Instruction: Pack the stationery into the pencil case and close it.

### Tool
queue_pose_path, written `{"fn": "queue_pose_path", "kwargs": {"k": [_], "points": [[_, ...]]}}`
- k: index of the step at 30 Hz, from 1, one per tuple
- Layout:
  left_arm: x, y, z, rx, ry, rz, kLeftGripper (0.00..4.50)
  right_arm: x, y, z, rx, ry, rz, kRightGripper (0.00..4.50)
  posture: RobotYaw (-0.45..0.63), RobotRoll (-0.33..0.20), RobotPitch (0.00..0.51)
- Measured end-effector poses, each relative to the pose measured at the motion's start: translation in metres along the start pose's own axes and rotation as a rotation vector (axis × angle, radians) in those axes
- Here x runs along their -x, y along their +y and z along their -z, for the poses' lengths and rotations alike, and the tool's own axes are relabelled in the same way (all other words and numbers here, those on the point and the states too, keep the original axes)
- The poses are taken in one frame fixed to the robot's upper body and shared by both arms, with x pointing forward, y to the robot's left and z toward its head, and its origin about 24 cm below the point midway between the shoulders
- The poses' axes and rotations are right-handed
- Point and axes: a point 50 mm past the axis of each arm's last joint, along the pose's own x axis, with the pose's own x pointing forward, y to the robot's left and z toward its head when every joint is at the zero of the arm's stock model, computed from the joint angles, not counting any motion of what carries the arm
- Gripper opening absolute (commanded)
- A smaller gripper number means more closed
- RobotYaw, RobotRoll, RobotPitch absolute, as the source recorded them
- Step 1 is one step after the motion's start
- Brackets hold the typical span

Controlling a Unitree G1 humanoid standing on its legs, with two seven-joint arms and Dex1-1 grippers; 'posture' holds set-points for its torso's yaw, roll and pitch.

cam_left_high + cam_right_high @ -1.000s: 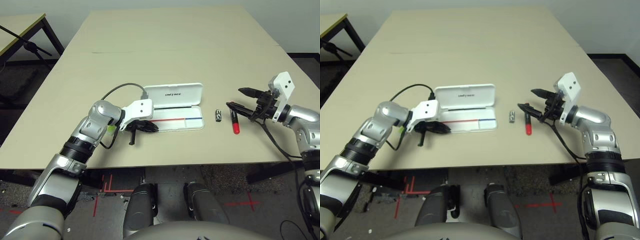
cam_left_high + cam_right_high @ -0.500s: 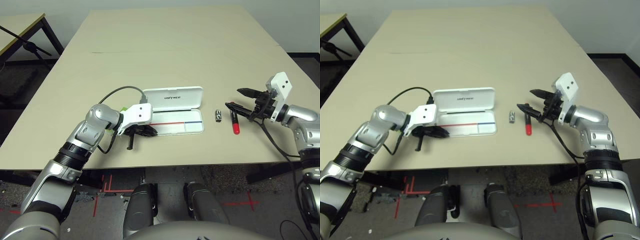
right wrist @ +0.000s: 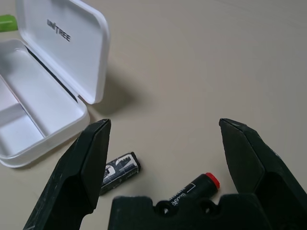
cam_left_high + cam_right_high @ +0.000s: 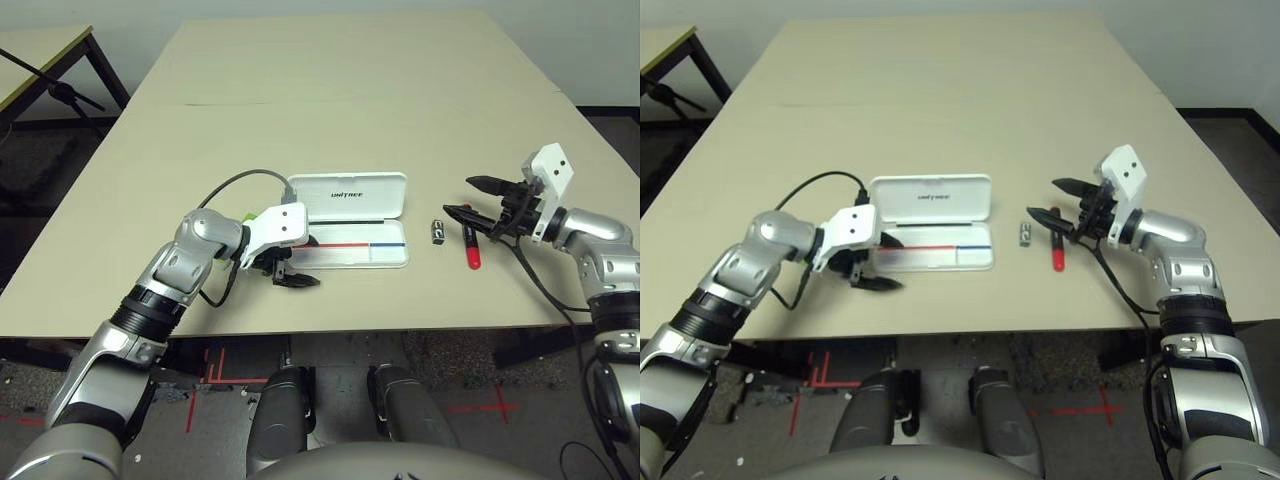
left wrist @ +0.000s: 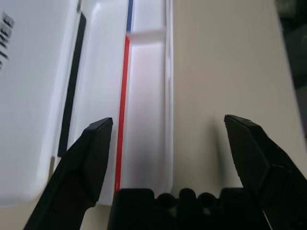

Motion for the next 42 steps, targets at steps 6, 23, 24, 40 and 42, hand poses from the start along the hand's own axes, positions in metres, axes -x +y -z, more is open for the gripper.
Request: {"fn": "queue_pose_path", "kwargs": {"k": [6,23,24,40,42], "points": [[0.029,0.005,-0.014,0.072,-0.125,-0.11,4.48,-0.003,0.0,0.002,-0.011,-0.005,0.0,4.5,-0.06,0.0,0.11],[0.081,0.004,0.032,0.358,-0.35,-0.557,4.48,-0.008,-0.006,-0.002,-0.086,-0.133,0.173,4.5,-0.04,0.0,0.121],[0.079,0.003,0.031,0.355,-0.348,-0.534,4.48,-0.008,-0.007,-0.002,-0.087,-0.134,0.175,4.5,-0.03,0.0,0.121],[0.05,-0.007,0.018,0.247,-0.319,-0.321,4.48,0.026,0.019,0.002,-0.166,-0.037,0.255,4.5,-0.07,0.0,0.136],[0.048,-0.007,0.018,0.244,-0.321,-0.313,4.48,0.032,0.024,-0.001,-0.169,-0.036,0.294,4.5,-0.08,0.0,0.14]]}}
